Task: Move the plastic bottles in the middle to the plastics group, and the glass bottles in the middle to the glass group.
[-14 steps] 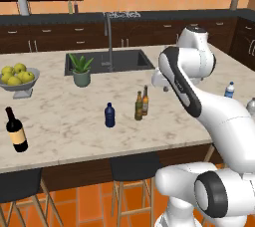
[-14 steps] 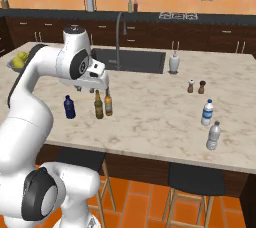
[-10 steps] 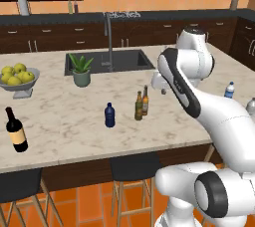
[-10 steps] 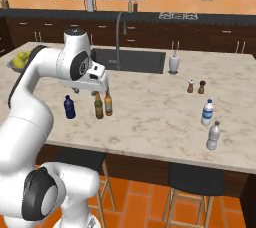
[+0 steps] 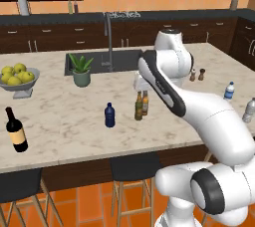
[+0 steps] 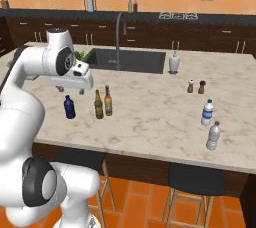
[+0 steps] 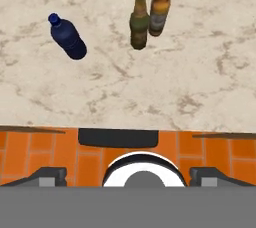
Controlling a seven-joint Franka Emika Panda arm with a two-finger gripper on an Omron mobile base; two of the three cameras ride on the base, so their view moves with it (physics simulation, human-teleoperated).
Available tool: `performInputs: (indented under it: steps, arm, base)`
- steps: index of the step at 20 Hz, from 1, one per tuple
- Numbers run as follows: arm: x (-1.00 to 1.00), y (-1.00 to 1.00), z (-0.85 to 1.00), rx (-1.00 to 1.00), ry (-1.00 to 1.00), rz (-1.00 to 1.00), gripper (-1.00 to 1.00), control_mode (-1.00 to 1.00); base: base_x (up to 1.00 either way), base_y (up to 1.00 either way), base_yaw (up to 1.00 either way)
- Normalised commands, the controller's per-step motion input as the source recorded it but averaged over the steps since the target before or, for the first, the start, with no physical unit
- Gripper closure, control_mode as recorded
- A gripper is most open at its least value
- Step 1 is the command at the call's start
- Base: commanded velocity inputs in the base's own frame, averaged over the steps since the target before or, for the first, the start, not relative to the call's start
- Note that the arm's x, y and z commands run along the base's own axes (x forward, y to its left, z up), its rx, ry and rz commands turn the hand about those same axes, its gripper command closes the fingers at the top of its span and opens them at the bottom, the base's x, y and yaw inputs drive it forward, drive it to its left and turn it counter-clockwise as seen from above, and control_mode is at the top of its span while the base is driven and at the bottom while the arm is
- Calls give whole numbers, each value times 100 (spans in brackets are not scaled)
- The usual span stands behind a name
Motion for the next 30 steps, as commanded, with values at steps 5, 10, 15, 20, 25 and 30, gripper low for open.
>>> performInputs:
  steps: [5, 10, 15, 20, 25, 30]
  arm:
    - [1, 40, 0, 0, -5, 0, -100, -100]
    - [2, 44, 0, 0, -3, 0, -100, -100]
    - [1, 37, -1, 0, -5, 0, -100, -100]
    - [22, 28, -15, 0, -4, 1, -100, -100]
    - [46, 27, -25, 0, 0, 1, -100, -100]
    - [72, 7, -30, 0, 0, 7, -100, -100]
  base:
    - [0, 0, 0]
    - [0, 0, 0]
    - [0, 0, 0]
    - [0, 0, 0]
    - [0, 0, 0]
    - [0, 0, 0]
